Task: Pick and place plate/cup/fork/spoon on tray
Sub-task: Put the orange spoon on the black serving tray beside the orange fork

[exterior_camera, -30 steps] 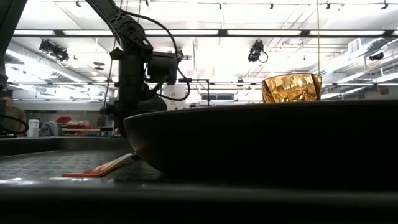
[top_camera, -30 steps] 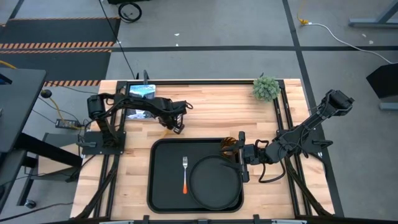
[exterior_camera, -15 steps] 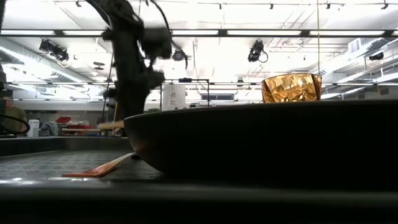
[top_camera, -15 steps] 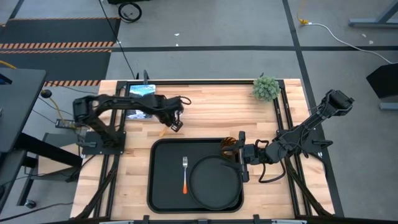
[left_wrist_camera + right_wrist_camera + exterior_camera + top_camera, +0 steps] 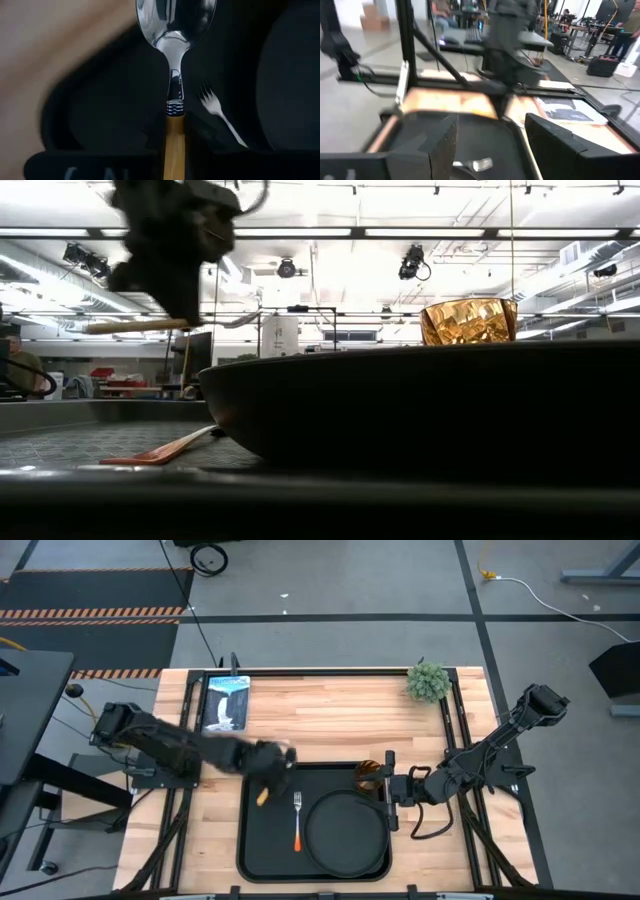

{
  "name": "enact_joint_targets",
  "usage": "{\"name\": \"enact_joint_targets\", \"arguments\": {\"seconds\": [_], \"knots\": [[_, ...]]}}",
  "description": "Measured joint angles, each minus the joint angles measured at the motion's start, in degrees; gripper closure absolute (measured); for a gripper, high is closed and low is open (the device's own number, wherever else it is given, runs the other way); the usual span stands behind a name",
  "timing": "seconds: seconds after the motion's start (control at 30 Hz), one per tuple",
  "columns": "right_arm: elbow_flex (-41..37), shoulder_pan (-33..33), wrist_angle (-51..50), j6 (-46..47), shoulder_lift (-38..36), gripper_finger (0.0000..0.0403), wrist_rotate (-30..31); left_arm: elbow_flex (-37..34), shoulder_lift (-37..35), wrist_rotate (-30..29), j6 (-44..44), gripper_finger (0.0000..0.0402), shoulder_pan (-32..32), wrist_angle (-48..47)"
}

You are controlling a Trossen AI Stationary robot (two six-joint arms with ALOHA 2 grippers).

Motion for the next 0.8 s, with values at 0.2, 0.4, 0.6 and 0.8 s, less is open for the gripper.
{"name": "enact_joint_targets", "arguments": {"seconds": [0.2,0.4,0.6,0.8], "knots": [[0.0,0.4,-8.4,-1.3,0.0,0.0167,5.0,0.0,3.5,-4.3,-20.6,0.0347,-12.3,2.6],[0.0,0.7,-8.7,-2.1,0.0,0.0174,7.1,0.0,9.2,-6.4,-33.0,0.0347,-19.2,8.2],[0.0,0.7,-8.6,-1.2,0.0,0.0183,6.5,0.0,14.0,-6.9,-37.4,0.0347,-21.0,10.1],[0.0,0.7,-7.8,-0.8,0.0,0.0189,5.7,0.0,15.4,-7.1,-38.2,0.0347,-19.5,9.9]]}}
